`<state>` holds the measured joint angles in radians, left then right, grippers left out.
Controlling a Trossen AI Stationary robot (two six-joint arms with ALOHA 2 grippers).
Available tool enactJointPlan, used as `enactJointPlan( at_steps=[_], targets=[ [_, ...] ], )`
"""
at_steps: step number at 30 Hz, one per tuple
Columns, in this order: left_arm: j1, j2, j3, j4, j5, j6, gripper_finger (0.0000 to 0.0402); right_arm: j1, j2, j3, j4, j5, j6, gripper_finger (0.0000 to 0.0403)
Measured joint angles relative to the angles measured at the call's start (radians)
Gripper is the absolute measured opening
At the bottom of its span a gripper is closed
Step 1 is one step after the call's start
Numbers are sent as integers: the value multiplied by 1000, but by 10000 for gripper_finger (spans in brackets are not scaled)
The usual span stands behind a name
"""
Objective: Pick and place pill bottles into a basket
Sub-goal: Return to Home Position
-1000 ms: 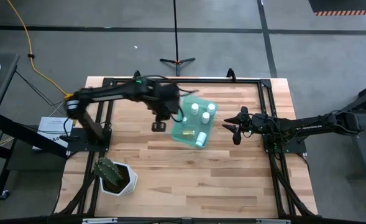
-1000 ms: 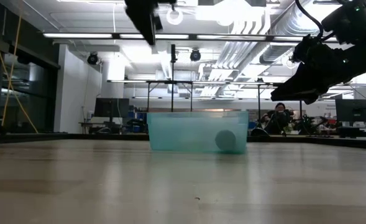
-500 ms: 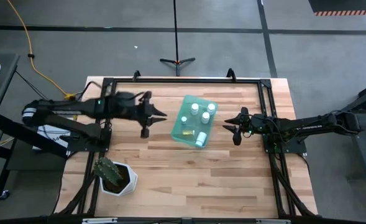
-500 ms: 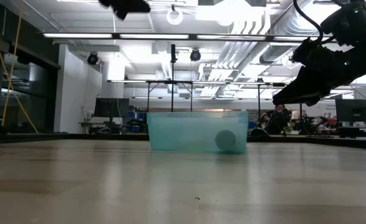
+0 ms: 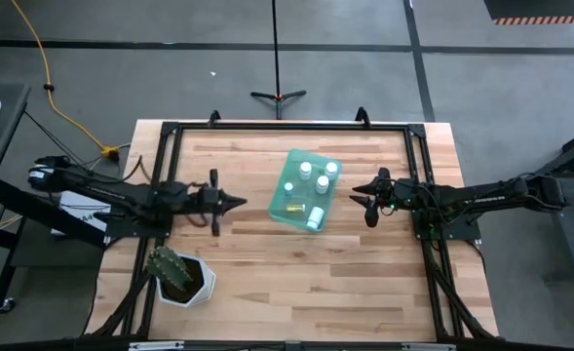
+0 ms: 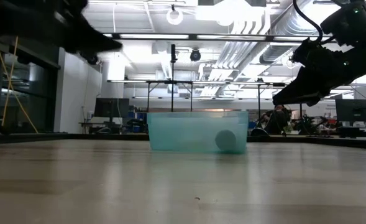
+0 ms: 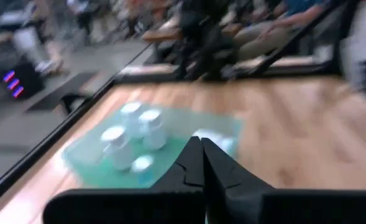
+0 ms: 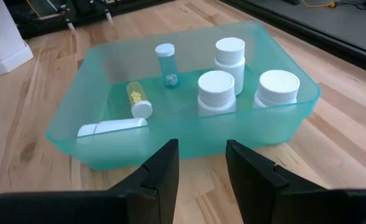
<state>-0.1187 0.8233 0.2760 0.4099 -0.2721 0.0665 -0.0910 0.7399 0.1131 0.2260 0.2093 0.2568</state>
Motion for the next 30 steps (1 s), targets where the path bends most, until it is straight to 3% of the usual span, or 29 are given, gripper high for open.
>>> enactJointPlan(
  at_steps=[2,7,11,15,20,24,30],
  targets=[
    [-61,-53,-22,12,-24,19,24,0,0,0,3,1,4,124],
    [-164,-200,-65,-26,-219,131,51,0,0,0,3,1,2,124],
    [-156,-327,-93,-110,-97,159,25,0,0,0,5,12,-29,124],
    [-120,-458,-93,-201,-23,173,23,0,0,0,59,29,-132,124],
    [10,-566,-93,-299,79,128,50,0,0,0,184,-70,-274,124],
    [92,-621,-101,-418,192,59,22,0,0,0,240,-107,-307,124],
    [126,-704,-251,-289,210,33,37,0,0,0,272,-163,-321,124]
  ],
)
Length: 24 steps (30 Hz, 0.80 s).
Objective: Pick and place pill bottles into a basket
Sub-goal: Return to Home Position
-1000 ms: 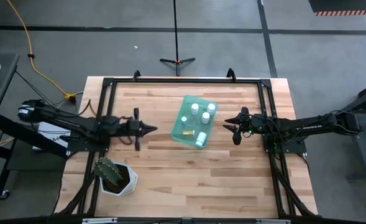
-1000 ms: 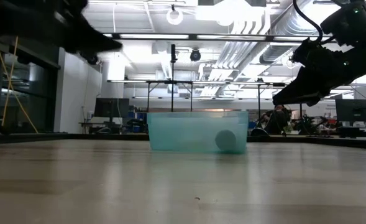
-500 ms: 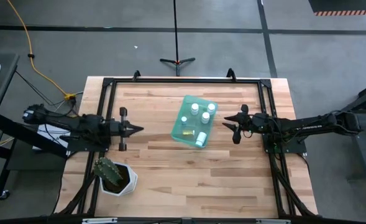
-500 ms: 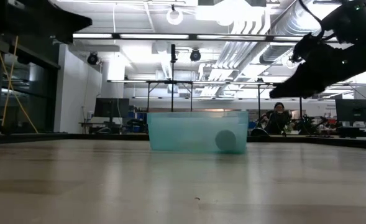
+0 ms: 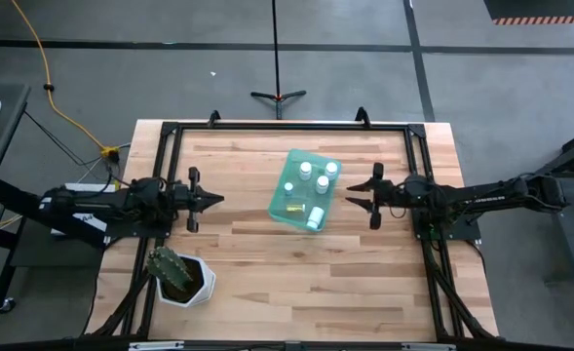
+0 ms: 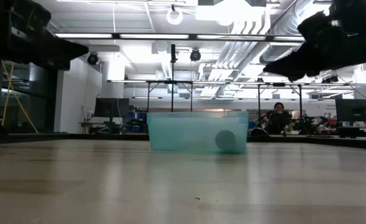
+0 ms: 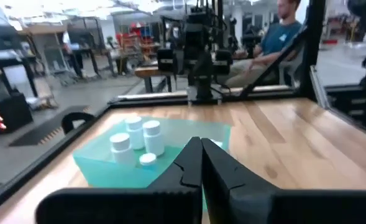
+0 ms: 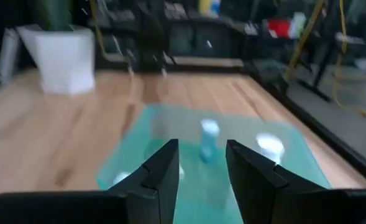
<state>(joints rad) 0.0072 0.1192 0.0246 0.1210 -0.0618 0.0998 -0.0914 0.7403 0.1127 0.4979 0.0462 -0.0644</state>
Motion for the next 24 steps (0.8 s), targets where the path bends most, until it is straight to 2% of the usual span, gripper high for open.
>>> enactJointPlan(
  at_steps=[4,7,10,14,17,20,24],
  targets=[
    [-1,-60,-11,-60,-11,0,31,0,0,0,61,-62,13,124],
    [-1,-97,-11,-102,-14,0,22,0,-1,0,46,-96,9,124],
    [-1,-113,-11,-100,1,-2,24,0,-25,0,-14,-88,12,124],
    [-1,-113,-11,-102,0,-18,41,0,-132,0,-192,-54,57,114],
    [-1,-111,-11,-106,29,-26,24,0,-225,-1,-360,-31,106,95],
    [-2,-110,-11,-114,55,-28,22,1,-324,-44,-363,-29,110,67],
    [0,-111,-12,-110,33,-35,30,1,-462,-103,-382,-10,104,18]
  ],
)
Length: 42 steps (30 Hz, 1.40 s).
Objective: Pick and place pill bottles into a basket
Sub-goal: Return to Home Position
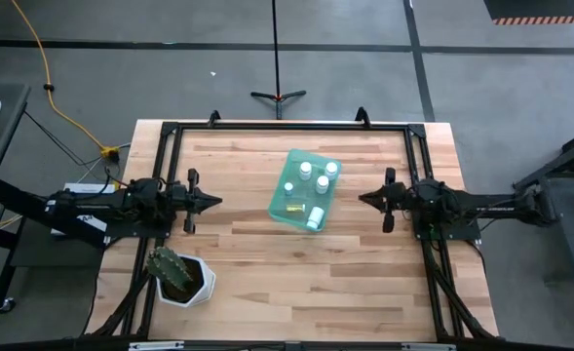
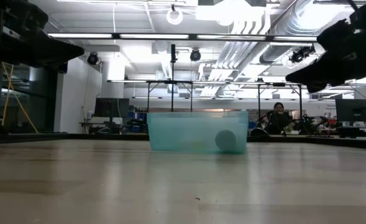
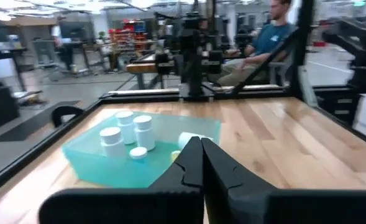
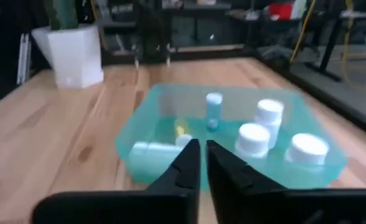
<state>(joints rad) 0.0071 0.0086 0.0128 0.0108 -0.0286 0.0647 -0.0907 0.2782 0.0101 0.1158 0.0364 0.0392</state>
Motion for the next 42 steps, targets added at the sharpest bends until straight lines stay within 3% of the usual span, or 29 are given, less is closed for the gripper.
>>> enactJointPlan(
  at_steps=[3,7,12,18,25,31,42],
  targets=[
    [0,0,0,7,-31,-17,33,0,-75,0,-21,50,1,5],
    [-1,0,0,-3,20,-18,22,0,-145,0,-22,31,-18,15],
    [0,0,0,-2,10,-23,25,0,-193,0,-33,19,-39,2],
    [0,9,0,-6,41,-33,22,0,-201,-1,-81,18,8,2],
    [-1,9,0,-6,43,-32,41,0,-201,-1,-73,-118,23,3],
    [-1,9,0,-6,44,-96,85,0,-200,0,-97,-41,8,7],
    [0,9,0,-5,39,-96,83,0,-200,0,-101,-30,5,1]
  ],
)
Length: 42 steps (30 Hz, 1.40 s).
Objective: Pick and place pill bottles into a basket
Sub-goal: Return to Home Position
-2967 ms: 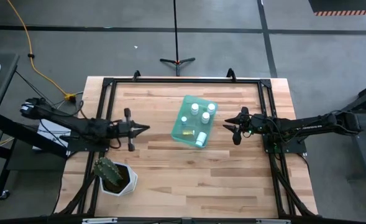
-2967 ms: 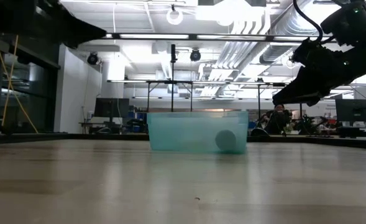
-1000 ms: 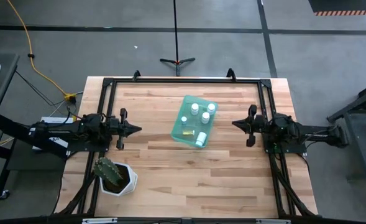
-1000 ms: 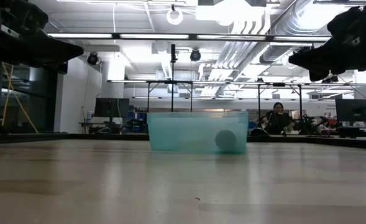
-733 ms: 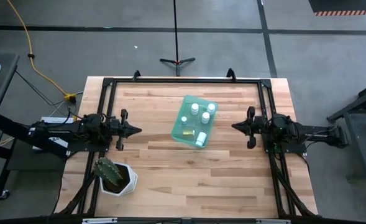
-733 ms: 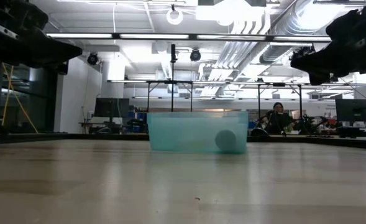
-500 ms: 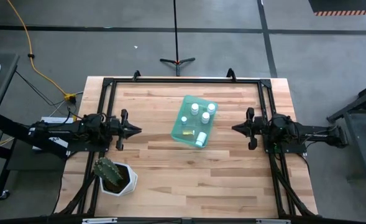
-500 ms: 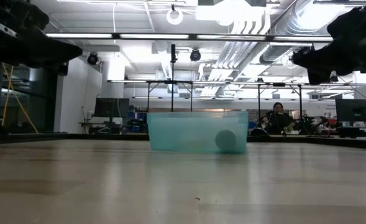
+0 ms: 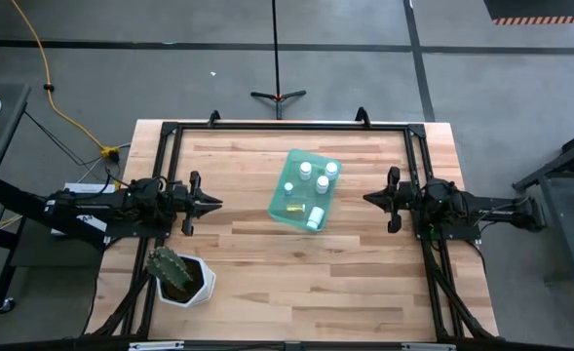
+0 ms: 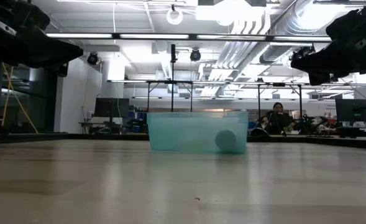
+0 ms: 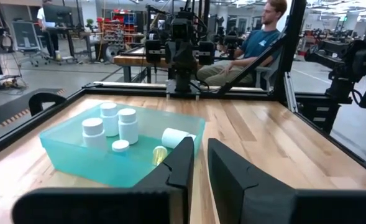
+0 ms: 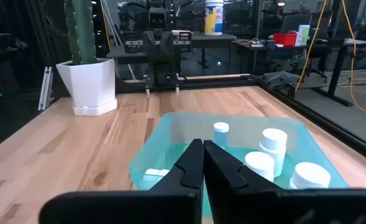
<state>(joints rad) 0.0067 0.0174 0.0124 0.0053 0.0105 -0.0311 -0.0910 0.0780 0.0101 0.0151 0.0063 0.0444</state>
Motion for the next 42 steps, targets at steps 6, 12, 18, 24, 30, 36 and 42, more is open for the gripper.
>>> enactJointPlan(
  at_steps=[6,12,18,24,30,36,42],
  targets=[
    [0,0,0,0,-2,0,83,0,0,0,-2,0,0,4],
    [0,0,0,0,-2,0,83,0,0,1,-3,0,0,2],
    [0,0,0,1,-2,0,83,0,0,1,-3,0,0,9],
    [0,0,0,1,-2,0,83,0,0,1,-3,1,0,2],
    [0,0,0,1,-2,0,81,0,0,1,-3,1,0,3],
    [0,0,0,0,-2,0,79,0,0,1,-3,1,0,1],
    [0,0,0,0,-2,0,79,0,0,1,-4,1,0,7]
  ],
)
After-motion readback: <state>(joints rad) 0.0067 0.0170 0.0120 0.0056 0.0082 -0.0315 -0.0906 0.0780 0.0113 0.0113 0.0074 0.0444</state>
